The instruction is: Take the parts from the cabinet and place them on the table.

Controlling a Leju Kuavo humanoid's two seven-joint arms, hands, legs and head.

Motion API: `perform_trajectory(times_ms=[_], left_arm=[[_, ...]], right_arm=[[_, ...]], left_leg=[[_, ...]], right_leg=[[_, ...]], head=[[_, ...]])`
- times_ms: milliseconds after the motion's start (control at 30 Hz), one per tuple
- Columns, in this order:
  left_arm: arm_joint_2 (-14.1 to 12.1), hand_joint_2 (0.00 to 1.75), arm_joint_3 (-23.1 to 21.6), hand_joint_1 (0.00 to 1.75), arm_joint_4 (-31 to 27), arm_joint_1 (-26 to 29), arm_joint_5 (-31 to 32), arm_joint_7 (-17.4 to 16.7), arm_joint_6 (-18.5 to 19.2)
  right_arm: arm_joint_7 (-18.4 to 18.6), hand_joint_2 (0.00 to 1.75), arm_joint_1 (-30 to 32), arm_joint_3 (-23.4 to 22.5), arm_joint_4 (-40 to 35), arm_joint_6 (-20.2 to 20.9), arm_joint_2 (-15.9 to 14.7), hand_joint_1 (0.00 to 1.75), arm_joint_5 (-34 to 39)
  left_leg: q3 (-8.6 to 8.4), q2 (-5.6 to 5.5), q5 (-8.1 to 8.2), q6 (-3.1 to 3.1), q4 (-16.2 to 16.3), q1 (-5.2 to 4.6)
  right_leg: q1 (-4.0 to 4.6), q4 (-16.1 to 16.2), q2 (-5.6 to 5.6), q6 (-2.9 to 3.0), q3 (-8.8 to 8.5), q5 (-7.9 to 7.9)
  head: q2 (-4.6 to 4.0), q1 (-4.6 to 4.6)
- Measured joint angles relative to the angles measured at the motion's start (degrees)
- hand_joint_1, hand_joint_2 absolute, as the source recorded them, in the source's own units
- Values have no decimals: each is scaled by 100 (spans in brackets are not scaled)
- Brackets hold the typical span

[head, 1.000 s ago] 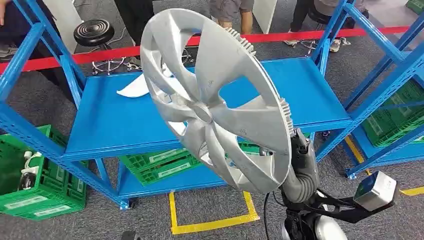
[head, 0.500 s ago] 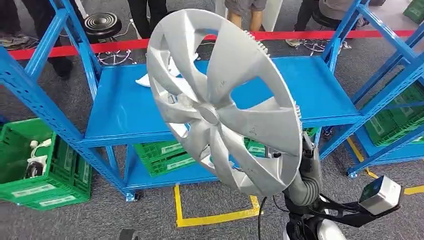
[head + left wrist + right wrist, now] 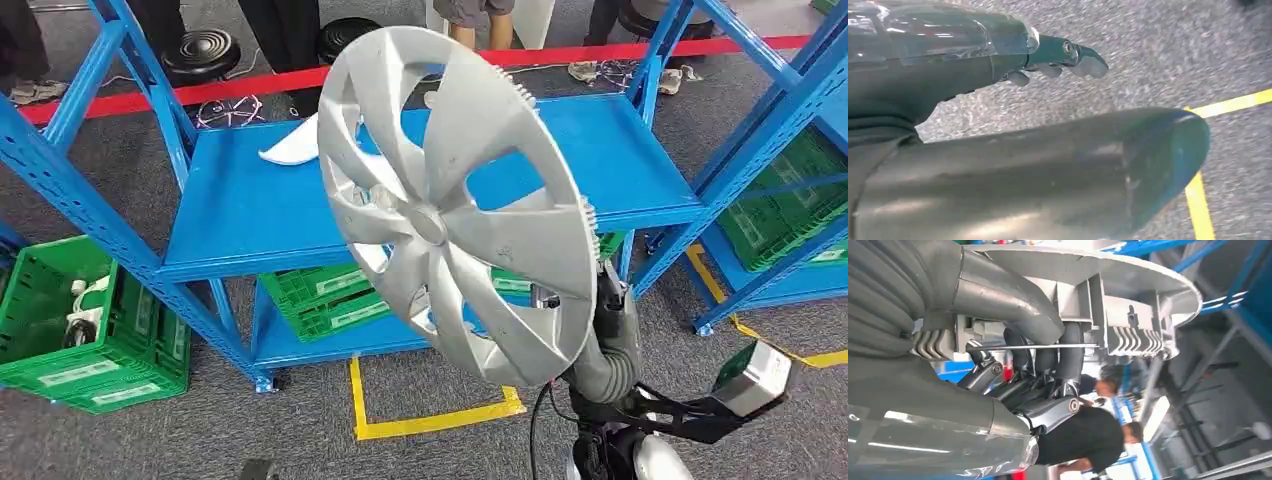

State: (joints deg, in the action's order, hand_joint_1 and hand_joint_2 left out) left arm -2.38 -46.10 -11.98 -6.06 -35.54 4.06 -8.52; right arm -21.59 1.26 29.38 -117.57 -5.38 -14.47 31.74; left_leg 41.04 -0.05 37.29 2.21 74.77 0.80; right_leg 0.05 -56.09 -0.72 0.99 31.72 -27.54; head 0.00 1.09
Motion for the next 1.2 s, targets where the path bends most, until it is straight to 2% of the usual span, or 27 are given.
perform_trajectory(times_ms=[33, 67, 133, 167, 200, 267, 333, 367, 400, 467, 500, 533, 567, 633, 667, 700, 800, 833, 867, 900, 967, 1000, 1033, 1067, 1100, 1167, 1200], left_arm=[[11, 0, 0, 0, 0, 3, -9, -26, 2], [22, 0, 0, 0, 0, 3, -24, -28, 2], [37, 0, 0, 0, 0, 1, -35, 20, -4], [57, 0, 0, 0, -2, -10, -55, 77, -24], [85, 0, 0, 0, -2, -9, -94, 140, -46], [87, 0, 0, 0, 0, 10, -144, 195, -59], [90, 0, 2, 0, 2, 9, -175, 219, -77], [96, 0, 4, 0, 2, -2, -210, 230, -81], [116, 0, 4, 0, 2, -1, -216, 245, -66], [153, 0, 4, 0, 2, 10, -221, 262, -15], [173, 0, 4, 0, 2, 13, -221, 260, 0], [188, 0, 4, 0, 4, 13, -219, 234, 2], [201, 0, 4, 0, 4, 13, -219, 203, 4], [238, 0, 4, 0, 4, 12, -205, 179, 4], [265, 0, 4, 0, 2, 9, -199, 199, 2], [300, 0, 4, 0, 2, 2, -192, 232, -4], [341, 0, 4, 0, 2, 8, -199, 306, -28], [354, 0, 4, 0, 2, 7, -203, 319, -35], [350, 0, 4, 0, 4, 6, -205, 330, -39], [350, 0, 4, 0, 4, 5, -205, 337, -39], [343, 0, 4, 0, 4, 12, -205, 337, -39], [341, 0, 4, 0, 4, 18, -205, 337, -39], [341, 0, 4, 0, 4, 23, -205, 345, -39], [341, 0, 4, 0, 4, 25, -205, 369, -39], [339, 0, 4, 0, 4, 25, -205, 387, -39], [334, 0, 4, 0, 4, 22, -205, 404, -39], [339, 0, 4, 0, 4, 14, -205, 400, -37]], right_arm=[[48, 175, 12, 2, -4, -45, -4, 175, 2], [68, 175, 18, 2, -13, -85, -7, 175, 4], [87, 175, 18, 2, -42, -135, -13, 175, 7], [89, 175, 18, 2, -59, -151, -17, 175, 7], [96, 175, -2, 4, -68, -166, -24, 175, 9], [100, 175, -14, 7, -66, -170, -26, 175, 9], [100, 175, -23, 7, -68, -175, -28, 175, 15], [102, 175, -28, 7, -66, -175, -35, 175, 17], [105, 175, -44, 11, -61, -155, -35, 175, 15], [102, 175, -68, 13, -46, -111, -33, 175, 11], [102, 175, -76, 15, -46, -98, -33, 175, 4], [102, 175, -82, 15, -41, -98, -33, 175, 4], [102, 175, -87, 15, -35, -96, -33, 175, 4], [105, 175, -120, 15, -35, -96, -33, 175, -7], [105, 175, -142, 15, -39, -96, -33, 175, -24], [122, 175, -154, 15, -42, -96, -33, 175, -42], [181, 175, -179, 20, -57, -96, -33, 175, -68], [201, 175, -185, 20, -59, -96, -33, 175, -77], [207, 175, -193, 24, -59, -96, -37, 175, -83], [207, 175, -214, 24, -59, -96, -42, 175, -89], [207, 175, -226, 26, -59, -96, -39, 175, -92], [212, 175, -225, 28, -57, -98, -44, 175, -96], [223, 175, -225, 30, -50, -98, -48, 175, -101], [229, 175, -224, 33, -48, -98, -50, 175, -109], [242, 175, -229, 33, -48, -98, -52, 175, -120], [284, 175, -248, 35, -50, -100, -52, 175, -159], [297, 175, -259, 35, -52, -103, -55, 175, -190]], left_leg=[[-75, 3, -52, 19, -34, 16], [-272, 8, -201, 32, -285, 31], [-862, 22, -552, 65, -1159, 63], [-1018, 22, -462, 74, -1478, 68], [-998, -6, -511, -41, -1503, 54], [-970, 2, -541, -134, -1477, 13], [-930, 7, -619, -246, -1504, 21], [-909, 10, -656, -299, -1506, 26], [-869, 12, -686, -335, -1504, 25], [-785, 19, -746, -352, -1501, 5], [-745, 24, -773, -353, -1500, -6], [-710, 27, -800, -355, -1499, -18], [-684, 27, -824, -349, -1499, -30], [-658, 25, -860, -336, -1501, -54], [-653, 27, -877, -322, -1503, -53], [-614, 37, -895, -290, -1495, -80], [-571, 61, -978, -179, -1521, -24], [-572, 60, -990, -140, -1526, -49], [-521, 45, -901, -124, -1446, -36], [-422, 13, -687, -108, -1235, -32], [-89, -6, -211, -66, -415, -23], [39, -8, -77, -43, -78, -23], [66, -5, -72, -32, 38, -23], [-30, -1, -191, -25, -78, -22], [-231, 3, -387, -25, -392, -17], [-797, 23, -771, -41, -1348, -2], [-848, 28, -644, -69, -1483, -26]], right_leg=[[-3, -26, -1, -16, 57, 27], [-9, -59, 0, -38, 111, 43], [-37, -164, 1, -75, 205, 53], [-29, -229, 3, -119, 261, 46], [-5, -314, 9, -155, 310, 37], [-24, -274, 15, -220, 311, 101], [-47, -271, 27, -275, 337, 133], [-55, -367, 36, -307, 399, -26], [-62, -689, 35, -338, 503, -316], [-59, -1561, 37, -373, 794, -821], [-58, -1854, 38, -371, 865, -940], [-57, -1900, 39, -351, 831, -917], [-56, -1722, 40, -323, 682, -794], [-28, -781, 54, -212, 105, -366], [11, -314, 72, -126, -152, -273], [23, -186, 70, -65, -227, -348], [69, -116, 73, -42, -191, -312], [35, -11, 68, -24, -207, -233], [14, 44, 38, -31, -223, -174], [7, 63, 38, 8, -200, -146], [3, 51, 20, 23, -145, -117], [4, 39, 6, 24, -121, -110], [4, 15, 2, 20, -93, -103], [2, -17, 1, 16, -64, -100], [0, -52, 0, 8, -43, -106], [-3, -139, 0, -44, -19, -141], [36, -183, 3, -80, 22, -163]], head=[[0, -35], [0, -61], [0, -94], [0, -125], [0, -147], [0, -74], [0, -83], [0, -79], [0, 9], [0, 55], [0, 81], [0, 112], [0, 140], [0, 179], [0, 188], [0, 160], [0, 208], [0, 212], [0, 195], [0, 149], [0, 59], [0, 29], [0, -2], [0, -34], [0, -65], [0, -122], [0, -146]])
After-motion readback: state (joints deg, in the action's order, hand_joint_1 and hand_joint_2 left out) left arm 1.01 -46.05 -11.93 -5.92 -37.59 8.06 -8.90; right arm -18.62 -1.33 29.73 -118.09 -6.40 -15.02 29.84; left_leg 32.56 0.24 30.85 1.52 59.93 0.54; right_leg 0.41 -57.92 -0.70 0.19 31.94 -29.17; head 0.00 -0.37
